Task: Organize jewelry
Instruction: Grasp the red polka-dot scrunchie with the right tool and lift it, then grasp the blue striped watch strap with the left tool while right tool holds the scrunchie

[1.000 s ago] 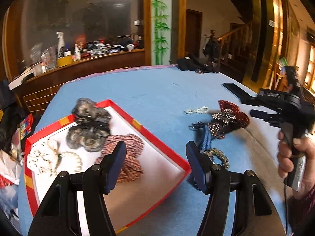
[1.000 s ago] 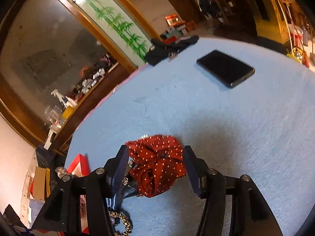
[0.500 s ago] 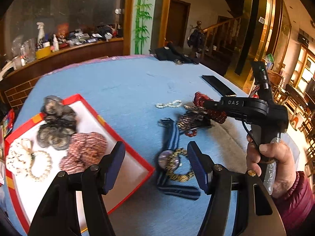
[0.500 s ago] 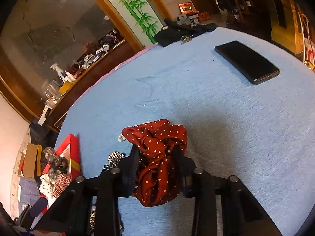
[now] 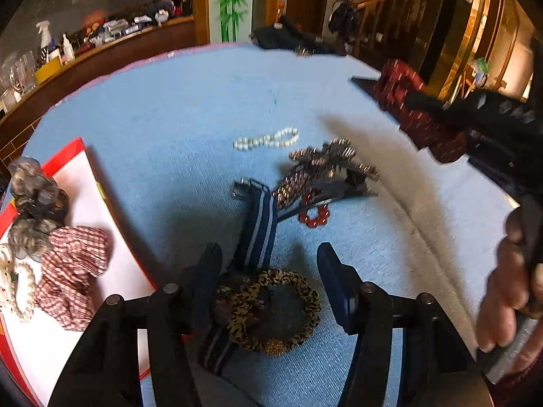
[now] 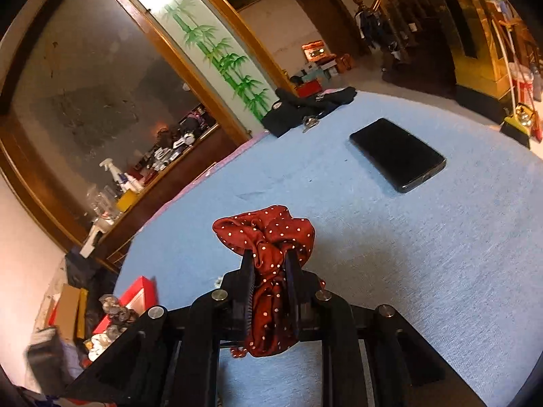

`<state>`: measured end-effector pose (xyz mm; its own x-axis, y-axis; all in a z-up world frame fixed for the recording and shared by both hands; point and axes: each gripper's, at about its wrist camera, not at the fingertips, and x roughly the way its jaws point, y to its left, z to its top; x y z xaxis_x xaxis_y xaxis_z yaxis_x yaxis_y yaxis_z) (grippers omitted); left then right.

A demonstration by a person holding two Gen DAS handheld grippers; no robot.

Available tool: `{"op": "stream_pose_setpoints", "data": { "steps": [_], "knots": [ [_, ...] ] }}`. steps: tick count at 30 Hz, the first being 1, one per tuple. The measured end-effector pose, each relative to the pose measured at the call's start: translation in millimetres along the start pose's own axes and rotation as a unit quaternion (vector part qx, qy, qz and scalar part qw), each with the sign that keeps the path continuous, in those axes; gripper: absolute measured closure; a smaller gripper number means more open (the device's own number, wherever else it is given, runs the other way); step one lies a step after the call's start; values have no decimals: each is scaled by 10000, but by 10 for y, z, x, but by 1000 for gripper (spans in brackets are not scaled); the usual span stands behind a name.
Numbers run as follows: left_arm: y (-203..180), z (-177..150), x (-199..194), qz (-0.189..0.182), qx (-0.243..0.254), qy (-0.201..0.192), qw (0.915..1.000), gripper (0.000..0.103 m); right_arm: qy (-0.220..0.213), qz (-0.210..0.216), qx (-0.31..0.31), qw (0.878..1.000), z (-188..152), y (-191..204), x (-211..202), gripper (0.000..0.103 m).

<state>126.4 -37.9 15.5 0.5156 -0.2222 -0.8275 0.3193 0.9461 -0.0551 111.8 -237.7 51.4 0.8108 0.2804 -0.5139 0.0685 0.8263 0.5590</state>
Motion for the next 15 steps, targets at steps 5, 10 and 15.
{"op": "stream_pose_setpoints", "data": {
  "steps": [5, 10, 15],
  "knots": [
    [-11, -5, 187, 200, -13, 107, 9997, 48, 36, 144, -172, 9997, -25, 102, -6, 84],
    [46, 6, 191, 198, -120, 16, 9997, 83, 3, 184, -309, 9994, -44, 175, -22, 84],
    [101, 31, -108, -102, -181, -523, 9984, 85, -46, 220, -276, 9994, -39, 188, -41, 84]
  ]
}}
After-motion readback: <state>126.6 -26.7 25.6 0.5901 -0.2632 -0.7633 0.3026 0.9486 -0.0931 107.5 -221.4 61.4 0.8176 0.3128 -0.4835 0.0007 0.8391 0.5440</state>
